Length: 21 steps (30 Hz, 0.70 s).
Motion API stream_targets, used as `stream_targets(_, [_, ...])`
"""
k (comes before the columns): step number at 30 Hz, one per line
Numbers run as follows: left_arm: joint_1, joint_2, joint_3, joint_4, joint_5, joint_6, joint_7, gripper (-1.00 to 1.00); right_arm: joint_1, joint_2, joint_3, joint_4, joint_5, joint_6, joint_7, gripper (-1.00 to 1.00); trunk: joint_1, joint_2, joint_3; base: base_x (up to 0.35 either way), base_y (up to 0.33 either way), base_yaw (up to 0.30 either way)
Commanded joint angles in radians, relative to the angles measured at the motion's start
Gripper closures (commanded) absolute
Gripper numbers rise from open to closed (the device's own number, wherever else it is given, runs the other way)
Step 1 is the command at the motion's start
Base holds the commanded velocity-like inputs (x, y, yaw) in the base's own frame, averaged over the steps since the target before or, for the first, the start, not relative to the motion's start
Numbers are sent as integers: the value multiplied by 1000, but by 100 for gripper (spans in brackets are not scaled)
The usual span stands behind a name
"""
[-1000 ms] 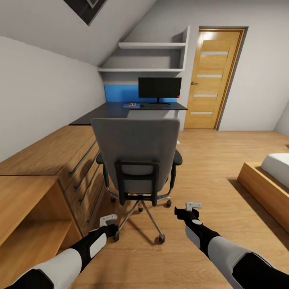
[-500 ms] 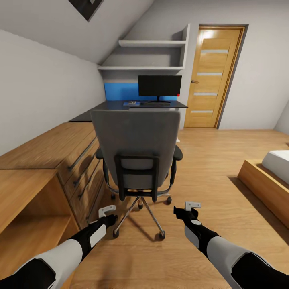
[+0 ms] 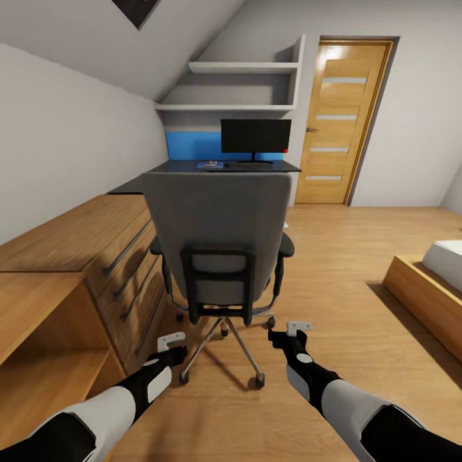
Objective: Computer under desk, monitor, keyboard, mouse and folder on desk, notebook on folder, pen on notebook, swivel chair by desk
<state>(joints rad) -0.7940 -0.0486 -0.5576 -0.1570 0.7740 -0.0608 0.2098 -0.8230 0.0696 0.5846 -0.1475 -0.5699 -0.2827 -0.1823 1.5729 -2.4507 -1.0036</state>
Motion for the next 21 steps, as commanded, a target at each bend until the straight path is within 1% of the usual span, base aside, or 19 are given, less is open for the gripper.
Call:
stream_targets(1, [-1, -3, -8, 0, 9, -3, 5, -100, -1, 2, 9, 0, -2, -3, -5, -100, 0, 0, -1, 281, 0, 0])
stream_targets(5, [-1, -9, -8, 0, 3, -4, 5, -100, -1, 6, 10, 0, 21, -10, -6, -100, 0, 0, -1, 303, 0, 0])
stream_targets(10, [-1, -11, -8, 1, -1, -4, 5, -100, 0, 7, 10, 0, 48, -14, -6, -100, 0, 0, -1, 303, 0, 0])
stream_targets(21, [-1, -11, -8, 1, -2, -5, 5, -100, 1, 6, 11, 0, 53, -26, -6, -100, 0, 0, -1, 318, -1, 0])
